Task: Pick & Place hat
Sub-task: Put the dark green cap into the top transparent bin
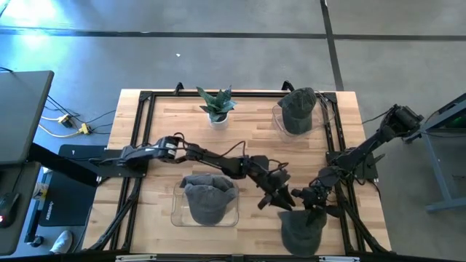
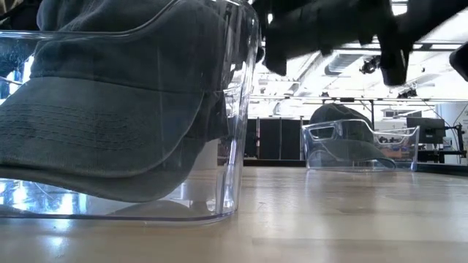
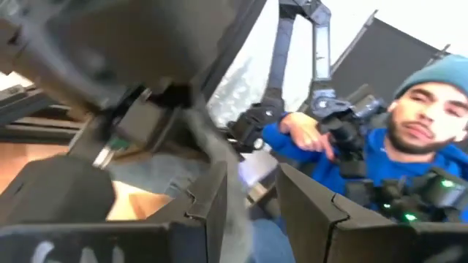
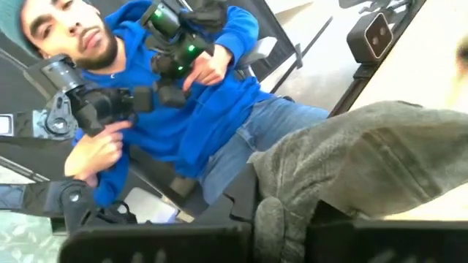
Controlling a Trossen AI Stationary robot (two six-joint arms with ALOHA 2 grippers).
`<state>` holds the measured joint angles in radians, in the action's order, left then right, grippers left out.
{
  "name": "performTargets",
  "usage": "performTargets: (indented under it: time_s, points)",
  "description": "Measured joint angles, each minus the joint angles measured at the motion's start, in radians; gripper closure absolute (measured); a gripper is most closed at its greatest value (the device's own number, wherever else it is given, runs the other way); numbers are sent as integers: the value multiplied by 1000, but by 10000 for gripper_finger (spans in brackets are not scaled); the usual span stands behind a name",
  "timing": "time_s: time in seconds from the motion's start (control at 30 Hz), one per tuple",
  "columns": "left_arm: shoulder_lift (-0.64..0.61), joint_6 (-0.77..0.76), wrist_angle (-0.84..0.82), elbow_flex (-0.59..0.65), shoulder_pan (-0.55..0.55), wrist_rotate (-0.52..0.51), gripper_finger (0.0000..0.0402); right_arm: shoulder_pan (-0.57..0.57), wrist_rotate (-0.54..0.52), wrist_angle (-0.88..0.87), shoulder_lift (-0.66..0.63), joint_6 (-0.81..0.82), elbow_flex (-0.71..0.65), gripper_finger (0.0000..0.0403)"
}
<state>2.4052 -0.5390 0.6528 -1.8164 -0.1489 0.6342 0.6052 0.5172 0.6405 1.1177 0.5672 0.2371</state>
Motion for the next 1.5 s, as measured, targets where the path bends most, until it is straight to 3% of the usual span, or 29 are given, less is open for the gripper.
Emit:
performTargets:
  time_s: [0.1,0.2,0.3,0.4,0.53,0.7,0.9,1.07,1.27,1.37,1.5]
  points:
    - [-32,29,-91,-3,17,33,287,-3,-1,0,-1,16,0,385]
    - [-80,141,-312,0,25,10,287,-11,4,-10,-1,5,2,392]
    - [-153,309,-614,0,25,-155,287,-30,17,-102,-25,-64,30,397]
    - [-232,455,-912,-2,15,-380,287,-49,-10,-331,-82,-170,77,394]
    - [-289,553,-1194,2,-20,-673,287,-89,-202,-743,-176,-323,201,398]
    - [-296,553,-1309,2,-18,-836,287,-139,-490,-1167,-250,-473,416,396]
    - [-302,560,-1221,80,4,-912,287,-226,-668,-1512,-261,-650,668,397]
    - [-351,556,-1141,184,12,-983,287,-316,-758,-1674,-261,-925,830,399]
    - [-421,536,-981,329,20,-1084,287,-449,-941,-1683,-261,-1299,934,399]
    - [-466,535,-899,388,18,-1141,287,-542,-982,-1666,-261,-1423,943,400]
    - [-480,508,-869,418,10,-1141,287,-693,-1007,-1666,-250,-1567,942,397]
